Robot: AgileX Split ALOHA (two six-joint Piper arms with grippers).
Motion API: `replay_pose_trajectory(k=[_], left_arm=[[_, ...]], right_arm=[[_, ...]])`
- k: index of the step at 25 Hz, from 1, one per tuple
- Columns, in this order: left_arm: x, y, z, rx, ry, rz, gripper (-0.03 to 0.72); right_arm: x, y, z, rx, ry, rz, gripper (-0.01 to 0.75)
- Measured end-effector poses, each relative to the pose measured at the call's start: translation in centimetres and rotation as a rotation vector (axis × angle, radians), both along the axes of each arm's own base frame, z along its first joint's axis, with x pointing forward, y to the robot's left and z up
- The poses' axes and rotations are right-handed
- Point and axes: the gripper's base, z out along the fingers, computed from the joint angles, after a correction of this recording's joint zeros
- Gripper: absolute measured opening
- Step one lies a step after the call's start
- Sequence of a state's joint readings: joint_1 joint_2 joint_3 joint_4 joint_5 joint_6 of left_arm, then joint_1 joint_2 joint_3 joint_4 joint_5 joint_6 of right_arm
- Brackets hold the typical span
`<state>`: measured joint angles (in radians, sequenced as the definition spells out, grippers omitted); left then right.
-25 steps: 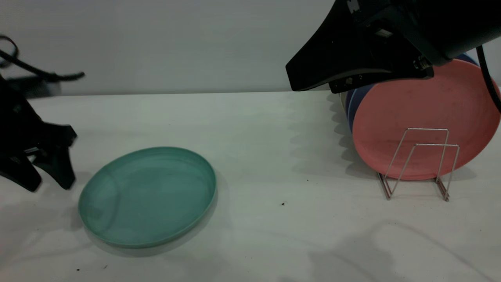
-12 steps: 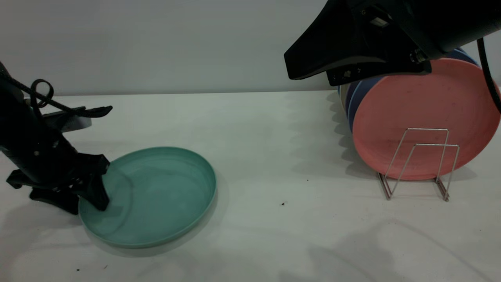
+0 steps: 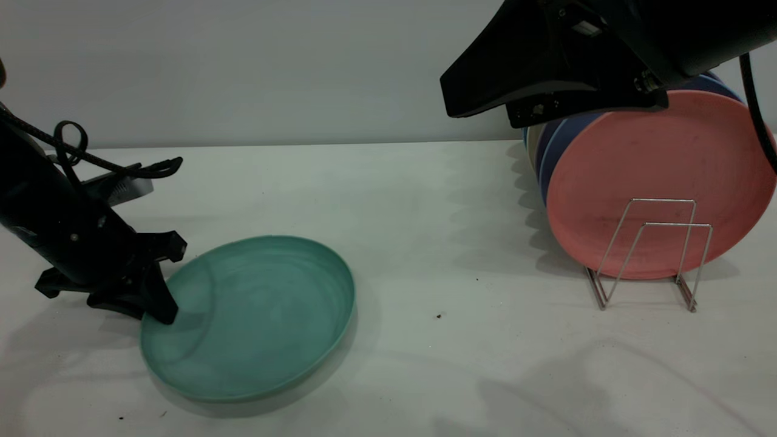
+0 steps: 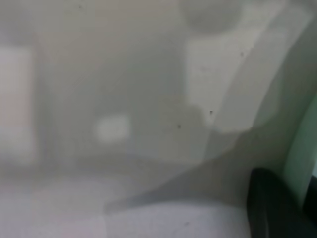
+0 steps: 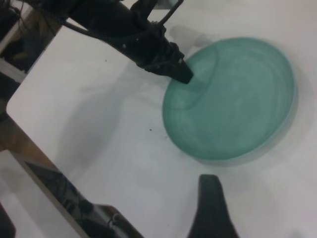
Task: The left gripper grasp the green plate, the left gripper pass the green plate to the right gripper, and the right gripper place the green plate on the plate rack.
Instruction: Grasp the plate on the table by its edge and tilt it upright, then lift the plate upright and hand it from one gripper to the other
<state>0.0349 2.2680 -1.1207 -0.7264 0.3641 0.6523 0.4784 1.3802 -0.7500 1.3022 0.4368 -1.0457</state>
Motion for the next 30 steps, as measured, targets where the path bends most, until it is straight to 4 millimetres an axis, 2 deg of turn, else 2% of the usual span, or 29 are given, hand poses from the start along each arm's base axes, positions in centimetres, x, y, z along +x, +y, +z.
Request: replay_pose_trajectory(k=[5,9,16,22,25,30], left_arm=[[-0.5,-0.4,1.2,-0.028,-0.003,-0.150,0.029],[-0.5,-0.7,3.6,-0.056,-0.066,-0.266,0.018],[-0.3,-2.3,7.3,-0.217,-0.240,-0.445,0.016],[-0.5,-3.9,8.5,-0.381,-0.389,-0.616,0.016],[-0.5,-4.8,8.7,-0.410,-0.427,-0.636,0.016],[-0.8,-7.8,8.6,-0.401,-0.431,-0.696,0.016]], right_arm=[[0.6,-0.7,0.0,0.000,0.003,-0.057,0.563],[1.7,-2.5,-0.3,-0.021,0.005,-0.116,0.563],[4.1,-5.0,-2.8,-0.065,0.085,-0.133,0.563],[6.7,-4.0,-3.8,-0.064,0.102,-0.023,0.563],[7.8,-3.5,-4.4,-0.051,0.125,0.011,0.563],[8.1,-3.1,-4.6,-0.031,0.142,0.055,0.563]])
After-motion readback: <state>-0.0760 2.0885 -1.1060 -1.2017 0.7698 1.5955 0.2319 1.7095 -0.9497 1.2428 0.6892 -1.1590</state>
